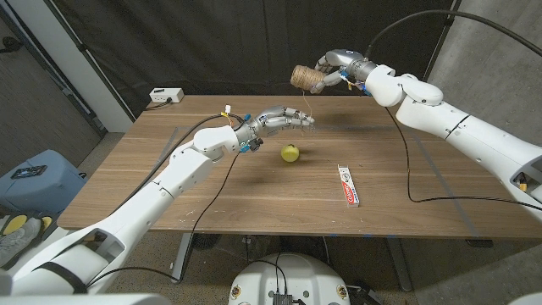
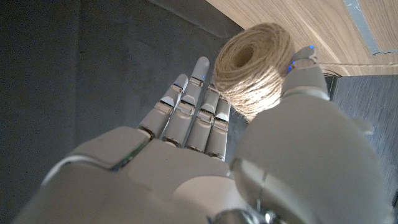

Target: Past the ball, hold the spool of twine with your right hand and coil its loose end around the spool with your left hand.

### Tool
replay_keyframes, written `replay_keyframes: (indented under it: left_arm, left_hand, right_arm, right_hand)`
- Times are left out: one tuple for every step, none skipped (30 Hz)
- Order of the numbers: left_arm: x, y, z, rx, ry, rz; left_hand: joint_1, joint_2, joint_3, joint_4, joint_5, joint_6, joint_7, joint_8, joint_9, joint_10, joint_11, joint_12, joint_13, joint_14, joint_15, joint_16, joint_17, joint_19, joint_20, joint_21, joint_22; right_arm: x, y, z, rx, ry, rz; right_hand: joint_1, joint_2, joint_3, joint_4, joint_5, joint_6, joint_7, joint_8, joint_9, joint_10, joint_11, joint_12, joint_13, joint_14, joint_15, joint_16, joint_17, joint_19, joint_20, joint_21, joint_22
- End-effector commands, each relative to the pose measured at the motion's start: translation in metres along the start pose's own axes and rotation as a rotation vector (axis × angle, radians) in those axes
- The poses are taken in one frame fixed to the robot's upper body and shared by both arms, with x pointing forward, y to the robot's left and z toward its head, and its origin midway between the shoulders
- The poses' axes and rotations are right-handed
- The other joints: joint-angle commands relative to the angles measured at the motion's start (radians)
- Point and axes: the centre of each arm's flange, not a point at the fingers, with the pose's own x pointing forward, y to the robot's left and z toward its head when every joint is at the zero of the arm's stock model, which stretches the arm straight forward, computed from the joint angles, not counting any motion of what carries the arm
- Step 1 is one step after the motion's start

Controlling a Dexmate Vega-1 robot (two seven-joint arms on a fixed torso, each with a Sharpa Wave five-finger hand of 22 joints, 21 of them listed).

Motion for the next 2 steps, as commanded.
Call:
replay_keyframes:
  left_arm:
    - [0.0039,0.0048,0.0010,-0.001,-0.006,-0.014]
    - [0.0037,0.0050,0.0008,-0.001,-0.007,-0.014]
  left_hand:
    - [0.001,0.008,-0.003,-0.001,-0.003,-0.003,0.001,0.000,0.006,-0.006,-0.002,-0.002,0.005,-0.006,-0.001,-0.003,0.001,-0.004,0.000,-0.004,0.003]
    - [0.002,0.009,-0.003,-0.001,-0.003,-0.003,0.003,0.000,0.006,-0.005,-0.001,-0.002,0.005,-0.006,-0.001,-0.004,0.002,-0.004,0.000,-0.004,0.003]
  right_arm:
    - [0.0040,0.0084,-0.0049,0.010,0.022,0.023]
    - [0.0040,0.0086,-0.0050,0.011,0.021,0.024]
  right_hand:
    - [0.174,0.188,0.000,0.003,0.005,0.187,-0.180,0.006,0.011,0.090,-0.087,0.006,0.001,0.007,-0.137,-0.002,0.001,0.009,-0.055,0.000,0.002]
    - [0.174,0.188,0.000,0.003,0.005,0.187,-0.180,0.006,0.011,0.091,-0.087,0.005,0.000,0.006,-0.137,-0.002,0.001,0.009,-0.055,0.000,0.002]
